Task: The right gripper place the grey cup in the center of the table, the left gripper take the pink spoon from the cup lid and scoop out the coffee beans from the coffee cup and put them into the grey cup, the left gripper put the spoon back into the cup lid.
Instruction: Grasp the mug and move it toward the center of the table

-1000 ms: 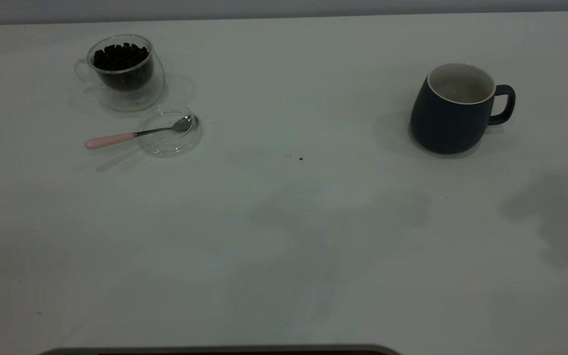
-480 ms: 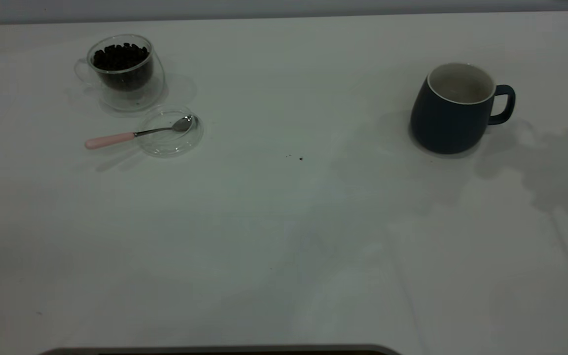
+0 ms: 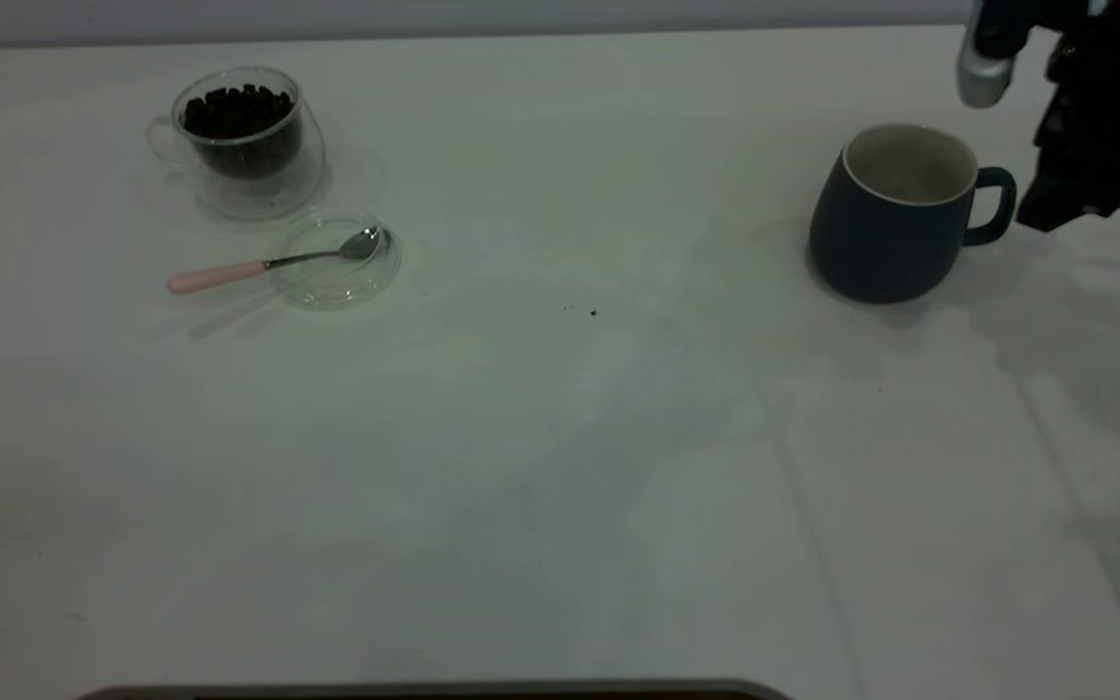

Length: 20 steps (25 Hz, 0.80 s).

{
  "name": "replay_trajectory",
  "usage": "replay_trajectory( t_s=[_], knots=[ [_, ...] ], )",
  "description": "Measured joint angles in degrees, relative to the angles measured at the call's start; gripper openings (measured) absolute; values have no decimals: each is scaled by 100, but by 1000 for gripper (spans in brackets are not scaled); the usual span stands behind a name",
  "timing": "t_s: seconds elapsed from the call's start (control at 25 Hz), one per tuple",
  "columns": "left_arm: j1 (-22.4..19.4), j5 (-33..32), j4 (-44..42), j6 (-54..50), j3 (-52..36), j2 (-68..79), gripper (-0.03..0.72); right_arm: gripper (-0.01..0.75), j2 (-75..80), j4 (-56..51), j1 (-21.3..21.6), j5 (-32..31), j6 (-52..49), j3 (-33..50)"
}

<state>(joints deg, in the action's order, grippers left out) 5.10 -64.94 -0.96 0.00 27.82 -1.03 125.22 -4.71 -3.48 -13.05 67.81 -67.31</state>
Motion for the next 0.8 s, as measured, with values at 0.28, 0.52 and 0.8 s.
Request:
replay_trajectory(
  t_s=[0.28, 0.52, 0.8],
  knots=[
    [0, 0, 0, 0, 0, 0, 588, 625, 192, -12, -273, 218, 5, -25],
    [0, 0, 0, 0, 0, 0, 588, 614, 192, -413, -744, 388, 0, -25],
    [0, 0, 0, 0, 0, 0, 588, 600, 192, -1232, -1630, 770, -5, -25]
  ],
)
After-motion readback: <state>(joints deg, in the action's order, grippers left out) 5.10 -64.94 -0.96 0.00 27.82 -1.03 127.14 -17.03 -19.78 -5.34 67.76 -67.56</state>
